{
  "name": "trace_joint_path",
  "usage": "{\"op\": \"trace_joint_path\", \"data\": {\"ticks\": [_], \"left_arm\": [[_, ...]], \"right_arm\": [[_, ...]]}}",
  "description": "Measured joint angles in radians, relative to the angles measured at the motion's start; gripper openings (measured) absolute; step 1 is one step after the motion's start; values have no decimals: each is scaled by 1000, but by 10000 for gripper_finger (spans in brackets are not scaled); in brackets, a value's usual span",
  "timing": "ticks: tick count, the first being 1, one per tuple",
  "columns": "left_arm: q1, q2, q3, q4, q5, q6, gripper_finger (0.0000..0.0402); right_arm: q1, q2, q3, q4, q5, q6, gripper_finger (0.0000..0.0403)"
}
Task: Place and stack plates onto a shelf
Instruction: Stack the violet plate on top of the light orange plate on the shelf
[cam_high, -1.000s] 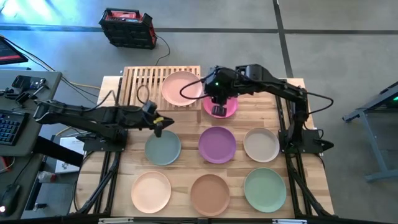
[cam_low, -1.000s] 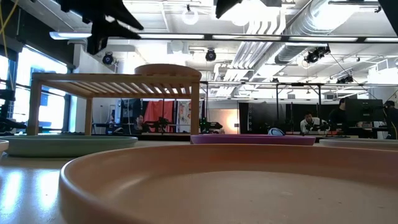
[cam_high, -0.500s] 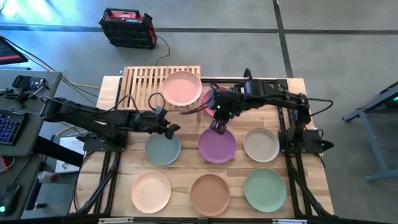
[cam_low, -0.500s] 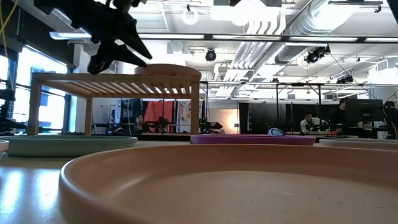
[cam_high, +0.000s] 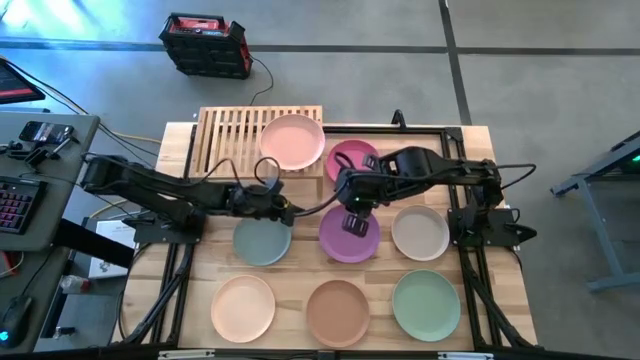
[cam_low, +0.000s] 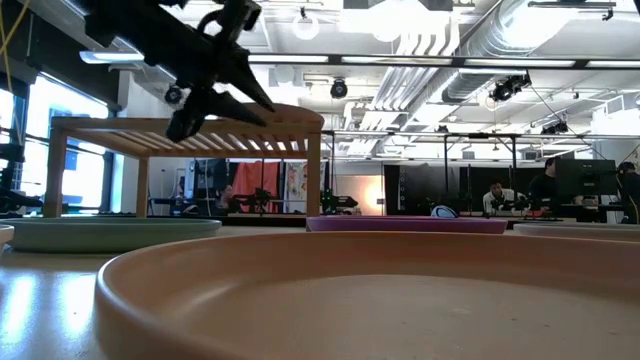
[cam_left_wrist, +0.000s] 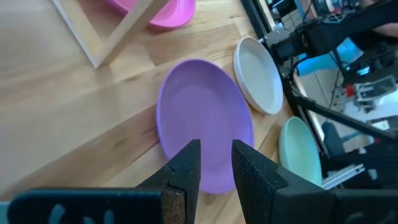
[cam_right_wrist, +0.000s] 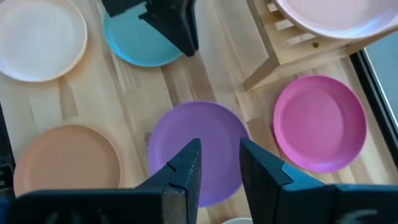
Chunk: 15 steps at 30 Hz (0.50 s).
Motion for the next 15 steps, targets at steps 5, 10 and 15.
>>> {"op": "trace_joint_path", "data": {"ticks": [5, 10, 15], "left_arm": [[-16, 70, 0, 51, 1, -37, 78], [-33, 132, 0, 71, 0, -74, 78], [-54, 193, 0, 135, 0, -99, 78]], "right_arm": [[0, 0, 0, 0, -2, -30, 85], [-1, 0, 0, 1, -3, -74, 85], [-1, 0, 0, 1, -2, -74, 85]]}}
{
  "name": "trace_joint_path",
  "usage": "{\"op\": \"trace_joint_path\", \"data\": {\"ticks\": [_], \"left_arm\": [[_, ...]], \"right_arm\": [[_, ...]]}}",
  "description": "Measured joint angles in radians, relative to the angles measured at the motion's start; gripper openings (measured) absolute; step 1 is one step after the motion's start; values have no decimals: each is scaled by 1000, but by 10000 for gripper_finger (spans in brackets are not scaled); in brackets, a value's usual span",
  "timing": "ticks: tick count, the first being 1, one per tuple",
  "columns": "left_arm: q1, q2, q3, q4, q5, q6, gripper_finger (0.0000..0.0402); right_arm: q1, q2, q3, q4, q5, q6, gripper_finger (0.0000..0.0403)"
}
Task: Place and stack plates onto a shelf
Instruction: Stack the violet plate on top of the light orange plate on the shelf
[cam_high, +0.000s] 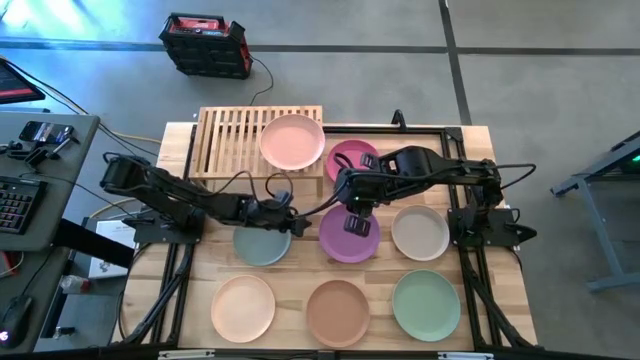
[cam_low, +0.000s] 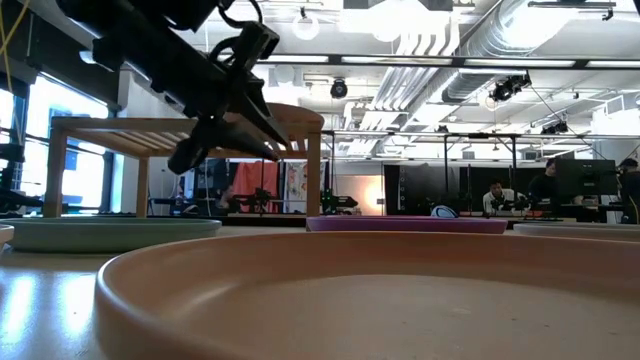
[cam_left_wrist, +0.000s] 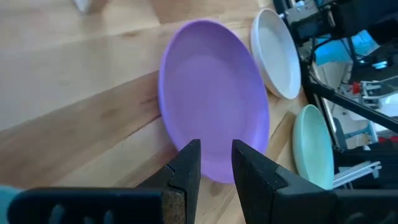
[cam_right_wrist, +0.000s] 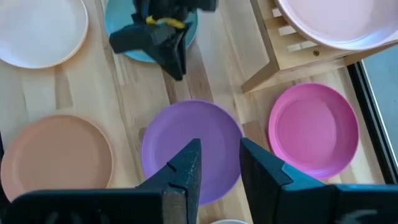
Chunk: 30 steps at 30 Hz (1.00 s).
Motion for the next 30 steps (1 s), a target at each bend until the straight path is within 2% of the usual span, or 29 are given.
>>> {"op": "trace_joint_path", "data": {"ticks": [16, 20, 25, 30], "left_arm": [[-7, 175, 25, 152, 2, -46, 78], [3, 206, 89, 148, 69, -23, 78], [17, 224, 199, -36, 121, 34, 78], [42, 224, 274, -258, 113, 80, 78]], "right_arm": [[0, 0, 0, -1, 0, 7, 85], [0, 0, 0, 0, 1, 7, 85], [0, 0, 0, 0, 1, 8, 85], [0, 0, 0, 0, 1, 30, 85]]}}
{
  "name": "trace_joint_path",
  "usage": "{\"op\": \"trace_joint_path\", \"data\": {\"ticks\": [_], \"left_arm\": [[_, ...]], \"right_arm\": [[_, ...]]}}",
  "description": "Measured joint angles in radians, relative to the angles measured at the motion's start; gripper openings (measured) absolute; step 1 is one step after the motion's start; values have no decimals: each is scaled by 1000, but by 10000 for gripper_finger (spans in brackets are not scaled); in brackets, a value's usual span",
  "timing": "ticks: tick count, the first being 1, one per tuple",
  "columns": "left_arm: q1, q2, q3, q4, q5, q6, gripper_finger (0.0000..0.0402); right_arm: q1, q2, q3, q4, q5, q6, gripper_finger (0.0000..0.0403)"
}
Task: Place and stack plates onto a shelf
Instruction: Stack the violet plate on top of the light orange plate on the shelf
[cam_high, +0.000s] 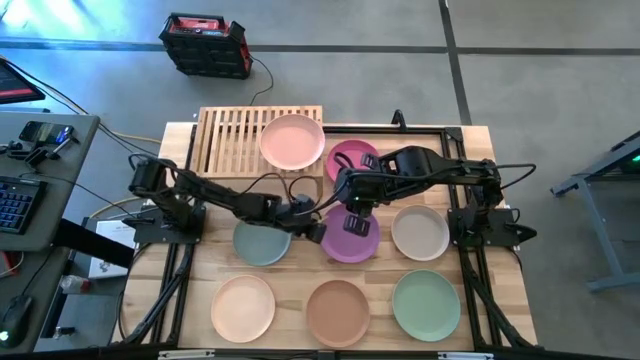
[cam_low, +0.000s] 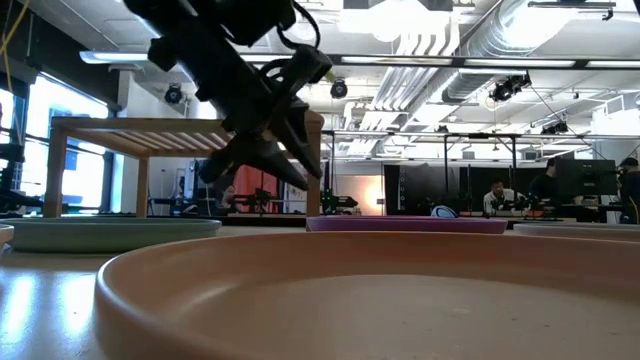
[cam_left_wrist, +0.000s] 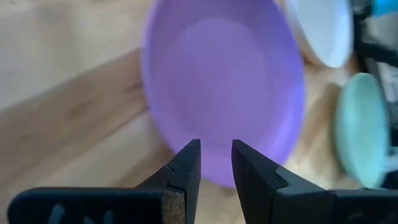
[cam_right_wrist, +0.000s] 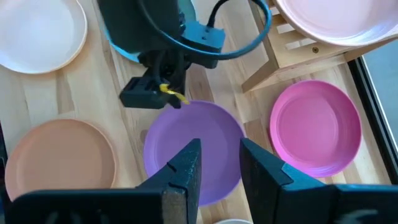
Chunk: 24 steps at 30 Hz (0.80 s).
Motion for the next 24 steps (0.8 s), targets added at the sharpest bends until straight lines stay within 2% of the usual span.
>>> {"op": "trace_joint_path", "data": {"ticks": [9, 24], "left_arm": [[48, -1, 23, -44, -12, 16, 78], [61, -1, 23, -80, -14, 15, 78]], "right_arm": [[0, 0, 0, 0, -2, -2, 85], [0, 0, 0, 0, -5, -3, 85]]}}
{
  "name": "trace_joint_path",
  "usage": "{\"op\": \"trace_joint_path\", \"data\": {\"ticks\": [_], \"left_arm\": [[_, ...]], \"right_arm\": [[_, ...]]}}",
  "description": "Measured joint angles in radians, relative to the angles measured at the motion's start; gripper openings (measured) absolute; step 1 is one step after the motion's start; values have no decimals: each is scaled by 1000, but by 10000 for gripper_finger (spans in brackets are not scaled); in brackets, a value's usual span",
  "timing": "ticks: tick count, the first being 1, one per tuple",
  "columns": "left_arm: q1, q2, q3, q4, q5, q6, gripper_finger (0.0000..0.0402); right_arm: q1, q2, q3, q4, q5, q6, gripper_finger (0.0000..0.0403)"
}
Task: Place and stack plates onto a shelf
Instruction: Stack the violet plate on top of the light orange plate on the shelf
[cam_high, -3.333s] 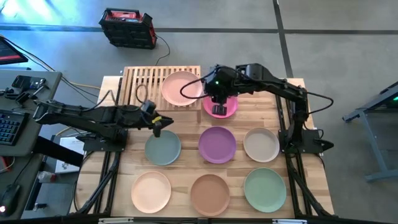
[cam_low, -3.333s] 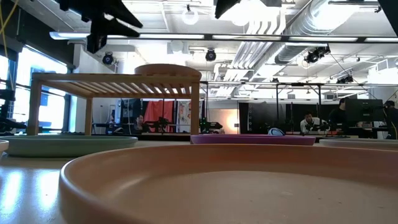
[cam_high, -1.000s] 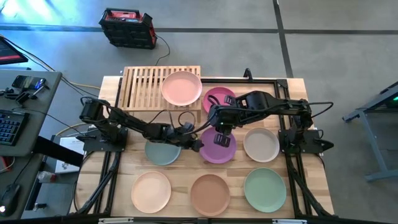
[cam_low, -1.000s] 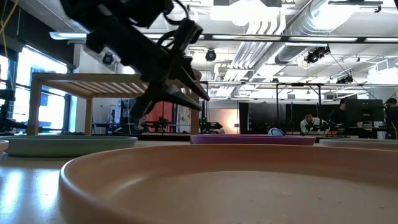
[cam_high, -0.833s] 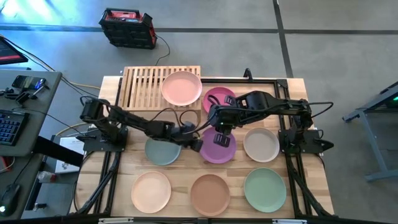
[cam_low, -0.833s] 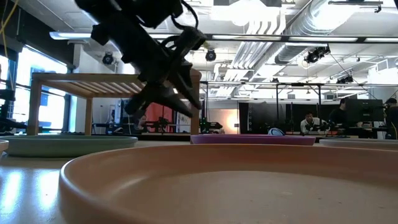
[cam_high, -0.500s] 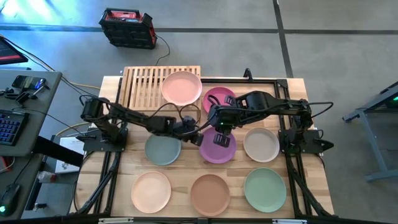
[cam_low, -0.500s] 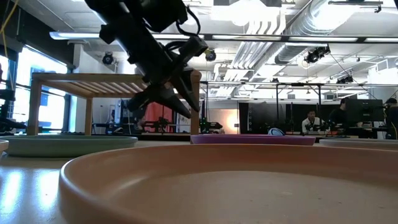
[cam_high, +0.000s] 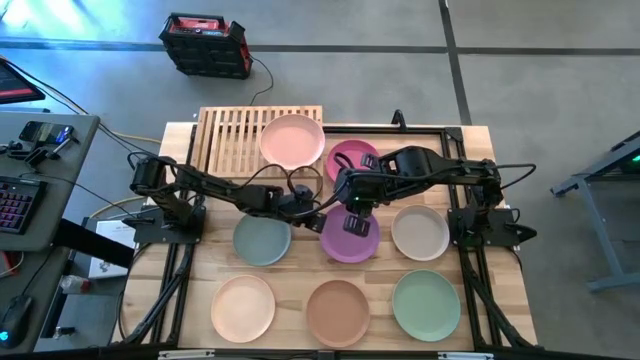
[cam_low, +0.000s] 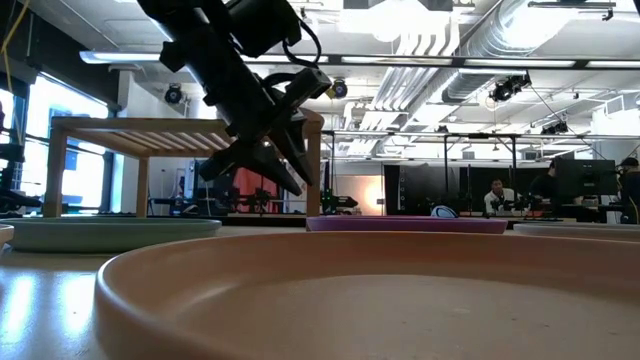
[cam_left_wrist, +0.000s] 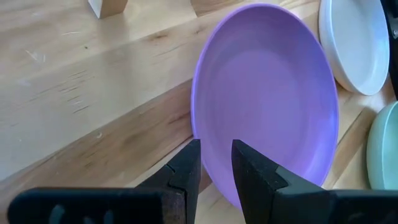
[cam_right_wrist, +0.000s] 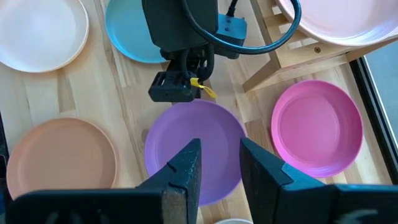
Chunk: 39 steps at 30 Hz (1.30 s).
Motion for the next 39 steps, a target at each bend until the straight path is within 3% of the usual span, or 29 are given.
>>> {"op": "trace_joint_path", "data": {"ticks": [39], "left_arm": [[20, 151, -1, 134, 60, -26, 78]], "right_arm": [[0, 0, 0, 0, -6, -1, 85]]}}
